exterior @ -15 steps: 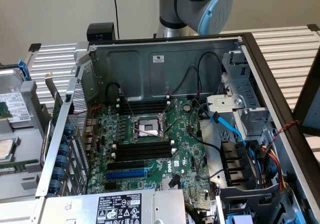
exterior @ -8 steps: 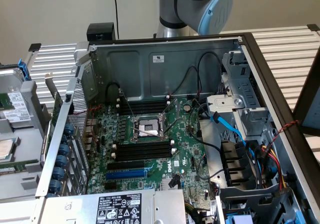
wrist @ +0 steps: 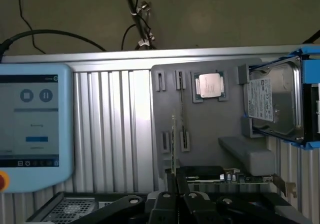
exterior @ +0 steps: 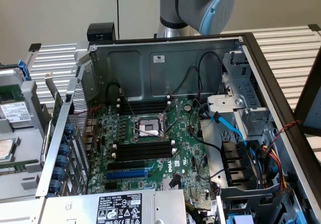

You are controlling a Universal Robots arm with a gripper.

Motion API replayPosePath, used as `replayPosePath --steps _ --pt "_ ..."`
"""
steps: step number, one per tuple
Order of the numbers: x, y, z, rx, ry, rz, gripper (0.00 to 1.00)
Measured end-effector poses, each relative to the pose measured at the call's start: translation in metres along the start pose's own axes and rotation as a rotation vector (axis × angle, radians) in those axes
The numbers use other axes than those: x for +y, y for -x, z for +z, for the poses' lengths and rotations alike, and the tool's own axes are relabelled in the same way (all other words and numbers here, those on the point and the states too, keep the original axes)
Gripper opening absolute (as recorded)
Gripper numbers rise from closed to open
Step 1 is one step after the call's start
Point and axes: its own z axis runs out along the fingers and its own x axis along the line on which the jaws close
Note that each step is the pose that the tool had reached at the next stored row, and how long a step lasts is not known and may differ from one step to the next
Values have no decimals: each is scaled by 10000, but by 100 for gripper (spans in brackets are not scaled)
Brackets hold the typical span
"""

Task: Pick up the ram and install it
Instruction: 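Pick up the ram and move it above insertion slot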

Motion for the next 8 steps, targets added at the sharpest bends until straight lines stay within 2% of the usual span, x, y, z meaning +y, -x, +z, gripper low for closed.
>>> replayPosePath --steps 8 --pt "-297 31 -51 0 -1 0 12"
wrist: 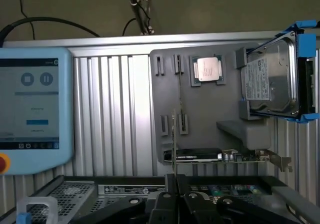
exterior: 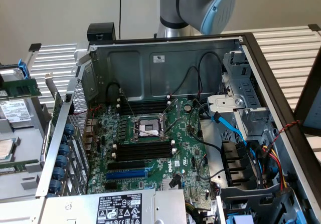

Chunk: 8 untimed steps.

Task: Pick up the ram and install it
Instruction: 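Pick up the ram and move it above insertion slot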

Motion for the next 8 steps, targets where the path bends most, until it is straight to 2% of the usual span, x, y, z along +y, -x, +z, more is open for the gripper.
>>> replayPosePath --steps 3,8 --pt "-103 13 -26 1 0 0 12" --pt "-255 30 -190 3 -1 1 12"
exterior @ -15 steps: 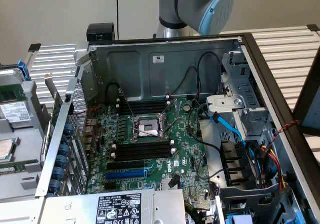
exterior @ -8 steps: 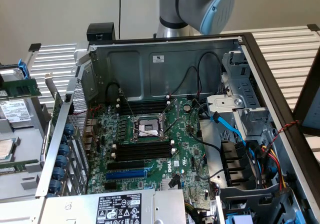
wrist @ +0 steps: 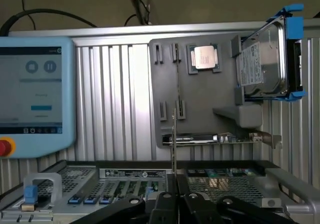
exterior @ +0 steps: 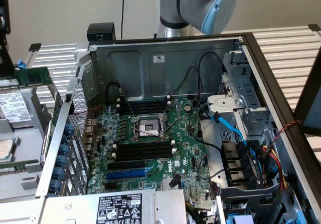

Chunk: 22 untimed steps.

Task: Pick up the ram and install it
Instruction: 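Pick up the ram and move it above insertion slot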

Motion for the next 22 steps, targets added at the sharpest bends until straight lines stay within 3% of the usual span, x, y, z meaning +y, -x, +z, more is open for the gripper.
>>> replayPosePath --steps 4,13,22 --pt "-134 14 -45 4 1 -2 12" --pt "-422 51 -35 9 1 6 12" --pt "-624 75 -30 9 -1 24 12"
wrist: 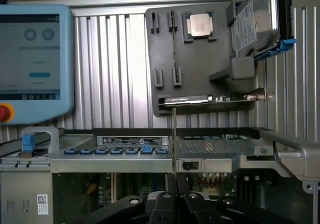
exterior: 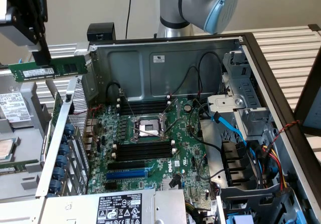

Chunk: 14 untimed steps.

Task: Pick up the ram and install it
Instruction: 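Pick up the ram and move it above insertion slot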

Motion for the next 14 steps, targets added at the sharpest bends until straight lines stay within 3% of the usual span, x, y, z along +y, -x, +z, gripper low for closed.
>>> replayPosePath --steps 14 --pt "-225 118 3 1 -21 61 12"
